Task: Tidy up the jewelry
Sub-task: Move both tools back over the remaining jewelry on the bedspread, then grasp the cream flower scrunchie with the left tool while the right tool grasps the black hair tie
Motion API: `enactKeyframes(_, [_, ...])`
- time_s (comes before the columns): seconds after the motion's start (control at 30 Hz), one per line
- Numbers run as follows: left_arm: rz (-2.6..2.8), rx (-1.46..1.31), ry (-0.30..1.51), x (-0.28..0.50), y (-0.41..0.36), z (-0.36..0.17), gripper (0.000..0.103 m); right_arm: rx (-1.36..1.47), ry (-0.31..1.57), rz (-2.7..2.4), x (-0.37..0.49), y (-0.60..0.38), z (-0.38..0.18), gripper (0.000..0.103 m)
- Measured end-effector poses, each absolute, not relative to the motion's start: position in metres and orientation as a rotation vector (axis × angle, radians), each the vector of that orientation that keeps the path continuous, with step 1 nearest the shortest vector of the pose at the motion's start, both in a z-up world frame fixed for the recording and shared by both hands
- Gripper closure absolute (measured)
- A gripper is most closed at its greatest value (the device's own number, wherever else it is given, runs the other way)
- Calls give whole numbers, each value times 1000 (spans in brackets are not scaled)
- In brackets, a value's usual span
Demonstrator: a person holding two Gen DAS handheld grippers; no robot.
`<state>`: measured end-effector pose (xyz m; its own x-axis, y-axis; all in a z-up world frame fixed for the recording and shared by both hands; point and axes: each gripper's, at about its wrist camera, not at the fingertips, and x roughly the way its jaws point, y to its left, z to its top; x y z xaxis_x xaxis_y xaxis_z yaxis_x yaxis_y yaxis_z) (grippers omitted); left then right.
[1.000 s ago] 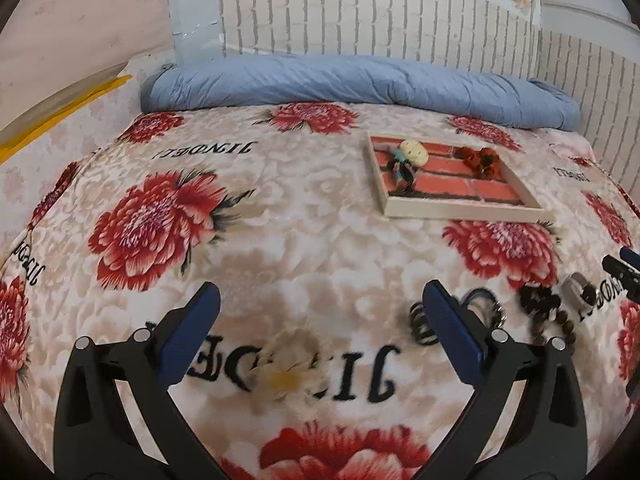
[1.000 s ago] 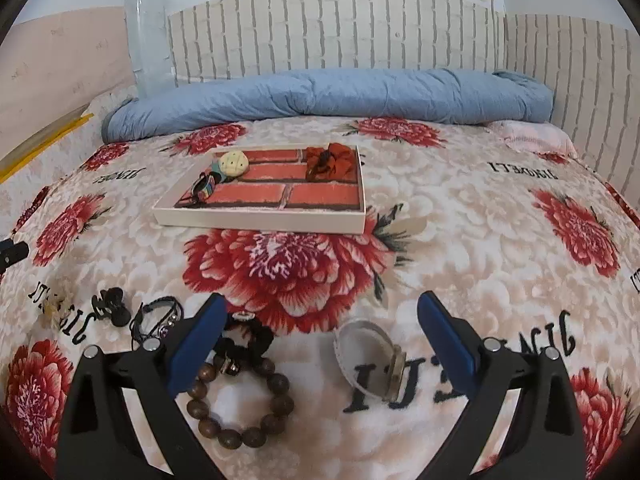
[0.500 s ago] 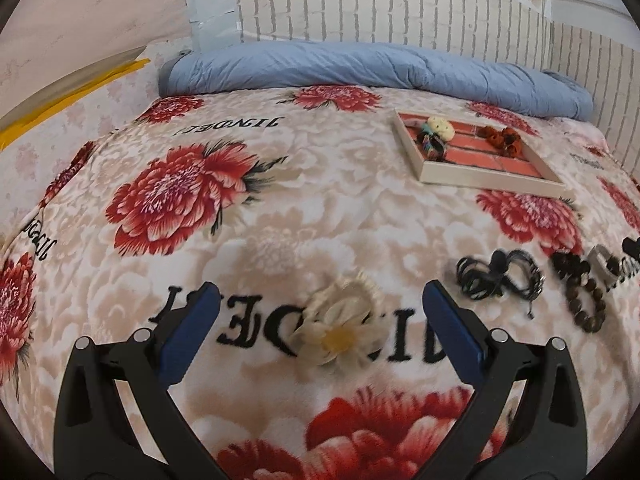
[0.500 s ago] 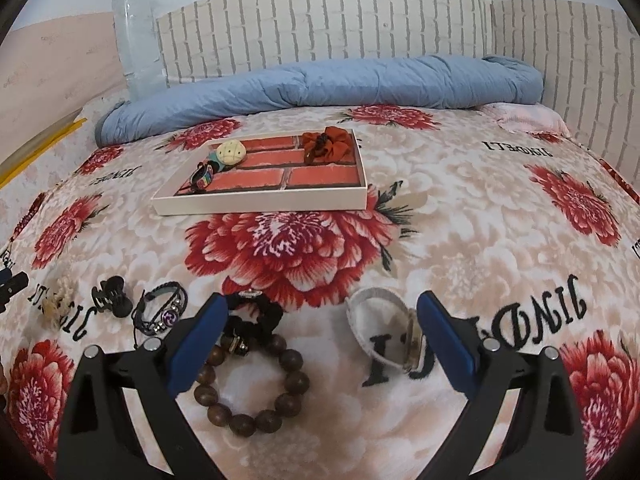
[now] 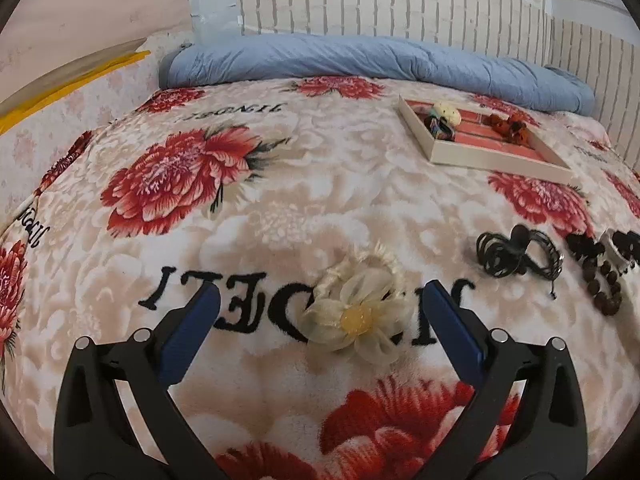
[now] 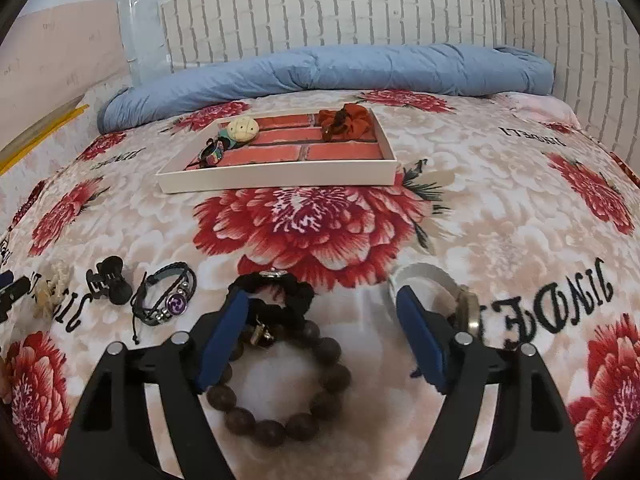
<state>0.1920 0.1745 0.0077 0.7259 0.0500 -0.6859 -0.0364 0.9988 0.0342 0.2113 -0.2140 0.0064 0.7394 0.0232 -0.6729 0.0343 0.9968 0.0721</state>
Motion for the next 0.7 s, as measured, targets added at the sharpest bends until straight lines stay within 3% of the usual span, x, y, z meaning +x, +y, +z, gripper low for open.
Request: enactKeyframes(0.7, [14, -67, 820, 200, 189, -13, 6, 86, 844, -19, 250, -208, -22, 46])
